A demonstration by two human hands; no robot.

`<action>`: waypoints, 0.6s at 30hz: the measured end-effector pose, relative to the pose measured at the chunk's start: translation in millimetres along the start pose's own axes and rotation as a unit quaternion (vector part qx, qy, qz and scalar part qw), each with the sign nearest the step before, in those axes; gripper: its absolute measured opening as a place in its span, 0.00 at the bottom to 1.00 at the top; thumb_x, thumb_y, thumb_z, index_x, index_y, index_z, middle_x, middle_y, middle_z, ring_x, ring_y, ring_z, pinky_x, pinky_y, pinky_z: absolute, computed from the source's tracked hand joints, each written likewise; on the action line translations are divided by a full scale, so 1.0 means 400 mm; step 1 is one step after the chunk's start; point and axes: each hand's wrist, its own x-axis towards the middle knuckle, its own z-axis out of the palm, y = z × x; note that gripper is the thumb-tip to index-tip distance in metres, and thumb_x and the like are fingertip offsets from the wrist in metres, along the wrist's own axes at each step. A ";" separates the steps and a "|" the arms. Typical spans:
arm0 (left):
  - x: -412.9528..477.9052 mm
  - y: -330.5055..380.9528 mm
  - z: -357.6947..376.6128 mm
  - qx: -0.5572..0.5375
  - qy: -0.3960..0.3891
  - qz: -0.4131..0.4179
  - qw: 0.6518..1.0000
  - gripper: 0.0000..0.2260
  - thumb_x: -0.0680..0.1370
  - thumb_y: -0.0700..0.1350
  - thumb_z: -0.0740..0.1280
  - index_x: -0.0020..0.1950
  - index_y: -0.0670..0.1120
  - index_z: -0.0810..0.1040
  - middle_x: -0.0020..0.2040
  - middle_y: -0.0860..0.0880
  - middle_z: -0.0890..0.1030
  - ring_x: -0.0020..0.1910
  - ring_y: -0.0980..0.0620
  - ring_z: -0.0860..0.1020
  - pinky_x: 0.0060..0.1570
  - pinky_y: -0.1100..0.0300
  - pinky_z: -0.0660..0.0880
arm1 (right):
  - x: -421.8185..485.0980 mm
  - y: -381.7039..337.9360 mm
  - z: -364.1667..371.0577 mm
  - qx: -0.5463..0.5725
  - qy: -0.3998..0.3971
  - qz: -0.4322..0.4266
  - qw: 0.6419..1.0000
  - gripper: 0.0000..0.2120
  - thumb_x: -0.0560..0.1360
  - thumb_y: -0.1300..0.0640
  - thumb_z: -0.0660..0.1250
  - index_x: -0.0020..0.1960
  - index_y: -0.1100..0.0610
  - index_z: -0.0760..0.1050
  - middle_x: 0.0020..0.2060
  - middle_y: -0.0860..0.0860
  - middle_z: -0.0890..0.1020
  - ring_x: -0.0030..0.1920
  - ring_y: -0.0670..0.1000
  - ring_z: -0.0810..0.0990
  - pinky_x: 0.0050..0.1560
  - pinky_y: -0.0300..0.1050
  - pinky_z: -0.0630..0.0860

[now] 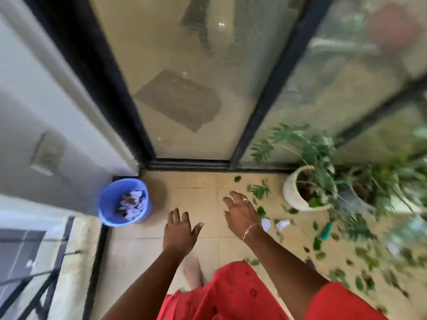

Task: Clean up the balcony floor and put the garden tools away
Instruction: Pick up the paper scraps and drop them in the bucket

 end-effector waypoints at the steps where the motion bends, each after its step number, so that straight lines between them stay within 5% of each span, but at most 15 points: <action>1: -0.008 0.037 0.012 0.025 -0.011 0.031 0.999 0.30 0.80 0.63 0.49 0.71 0.42 0.63 0.74 0.38 0.58 0.75 0.42 0.54 0.69 0.53 0.59 | -0.043 0.040 -0.007 0.004 0.007 0.035 0.999 0.19 0.78 0.57 0.59 0.68 0.58 0.67 0.69 0.56 0.65 0.68 0.58 0.64 0.67 0.47 0.61; 4: -0.038 0.148 0.048 0.075 -0.060 0.092 0.991 0.28 0.80 0.61 0.53 0.71 0.42 0.64 0.73 0.40 0.61 0.74 0.42 0.56 0.68 0.52 0.62 | -0.177 0.151 -0.010 0.031 0.051 0.108 0.992 0.16 0.66 0.60 0.73 0.54 0.59 0.78 0.54 0.58 0.78 0.52 0.61 0.79 0.52 0.48 0.76; 7: -0.084 0.262 0.103 0.097 -0.097 0.139 0.981 0.26 0.80 0.60 0.54 0.70 0.43 0.65 0.71 0.42 0.62 0.72 0.43 0.59 0.66 0.51 0.65 | -0.317 0.250 0.003 0.033 0.037 0.175 0.983 0.16 0.55 0.57 0.77 0.41 0.56 0.81 0.40 0.55 0.81 0.37 0.57 0.82 0.35 0.43 0.79; 15: -0.268 0.581 0.341 0.161 -0.144 0.200 0.956 0.24 0.80 0.58 0.56 0.69 0.43 0.68 0.68 0.43 0.66 0.69 0.44 0.63 0.65 0.53 0.67 | -0.750 0.493 0.048 0.087 0.039 0.283 0.954 0.15 0.57 0.57 0.77 0.42 0.57 0.80 0.39 0.56 0.80 0.34 0.57 0.80 0.32 0.45 0.78; 18: -0.347 0.727 0.444 0.189 -0.155 0.259 0.934 0.23 0.80 0.58 0.57 0.67 0.43 0.70 0.66 0.44 0.68 0.69 0.45 0.65 0.65 0.55 0.66 | -0.924 0.590 0.052 0.078 0.073 0.367 0.924 0.17 0.49 0.56 0.80 0.36 0.54 0.80 0.34 0.53 0.79 0.27 0.53 0.79 0.24 0.40 0.74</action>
